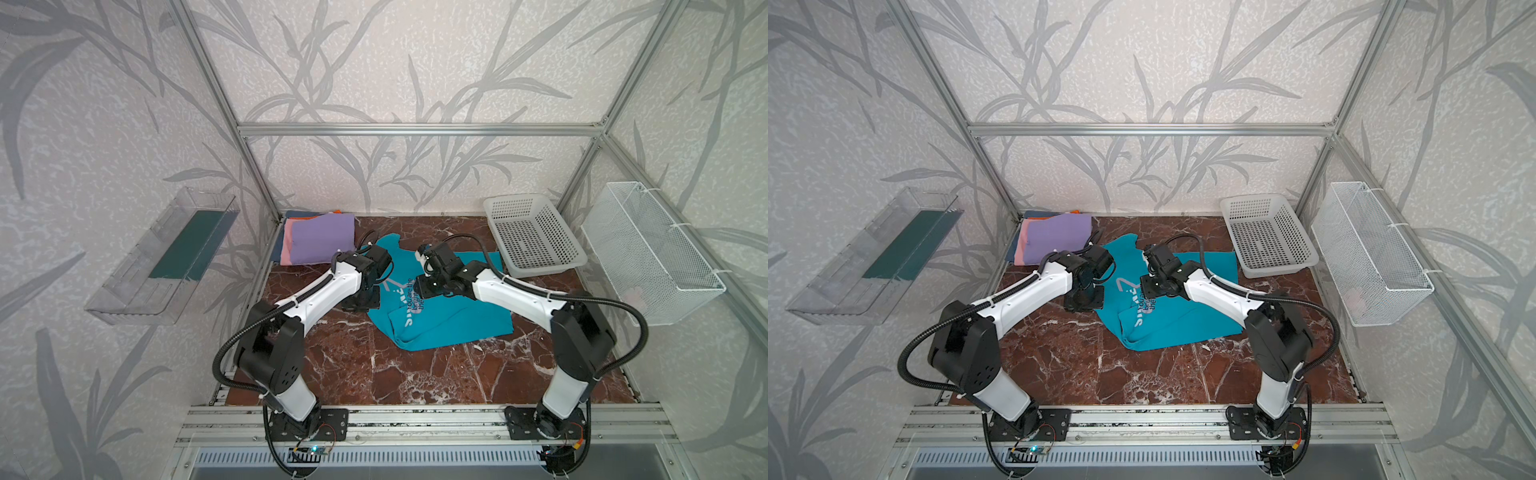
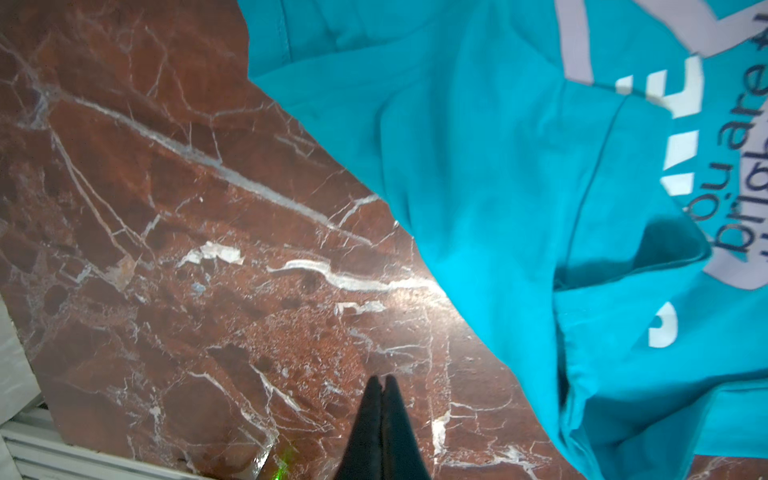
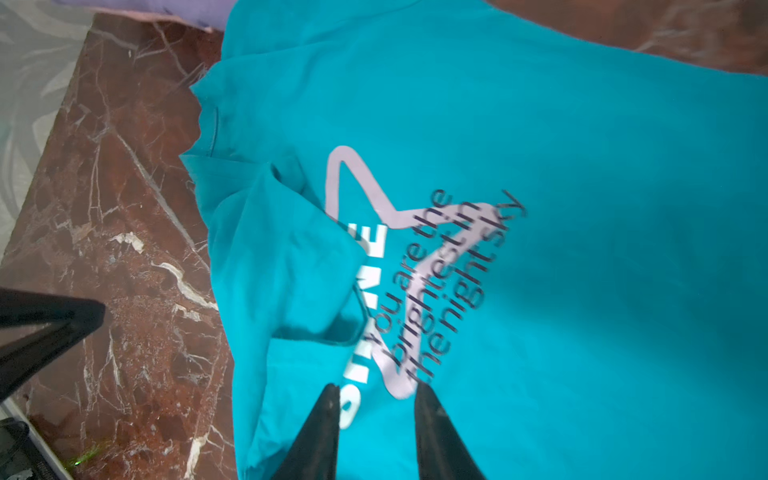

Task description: Fold and stack the t-shirts

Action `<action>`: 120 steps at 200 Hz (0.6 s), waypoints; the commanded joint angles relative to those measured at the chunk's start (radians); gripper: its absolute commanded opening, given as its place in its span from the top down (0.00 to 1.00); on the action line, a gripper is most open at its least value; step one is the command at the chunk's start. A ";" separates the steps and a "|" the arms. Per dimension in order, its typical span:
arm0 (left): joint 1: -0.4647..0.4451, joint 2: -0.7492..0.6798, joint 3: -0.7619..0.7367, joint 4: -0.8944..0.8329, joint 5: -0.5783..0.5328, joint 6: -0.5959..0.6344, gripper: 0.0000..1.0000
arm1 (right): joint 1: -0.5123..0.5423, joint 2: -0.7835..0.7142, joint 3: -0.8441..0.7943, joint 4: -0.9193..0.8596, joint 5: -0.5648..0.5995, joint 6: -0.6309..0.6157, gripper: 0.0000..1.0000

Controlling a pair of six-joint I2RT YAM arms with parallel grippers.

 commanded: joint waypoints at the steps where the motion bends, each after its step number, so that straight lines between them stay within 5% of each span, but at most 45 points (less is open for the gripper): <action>1: 0.035 -0.077 -0.037 -0.030 0.009 -0.041 1.00 | 0.020 0.097 0.092 -0.063 -0.121 0.018 0.61; 37: 0.128 -0.167 -0.121 0.016 0.113 -0.039 0.99 | 0.021 0.250 0.216 -0.072 -0.165 0.067 0.56; 87: 0.235 -0.221 -0.172 0.021 0.196 -0.001 0.70 | 0.020 0.372 0.312 -0.076 -0.182 0.145 0.56; 120: 0.273 -0.258 -0.191 0.026 0.211 0.012 0.59 | 0.022 0.388 0.299 -0.034 -0.201 0.178 0.56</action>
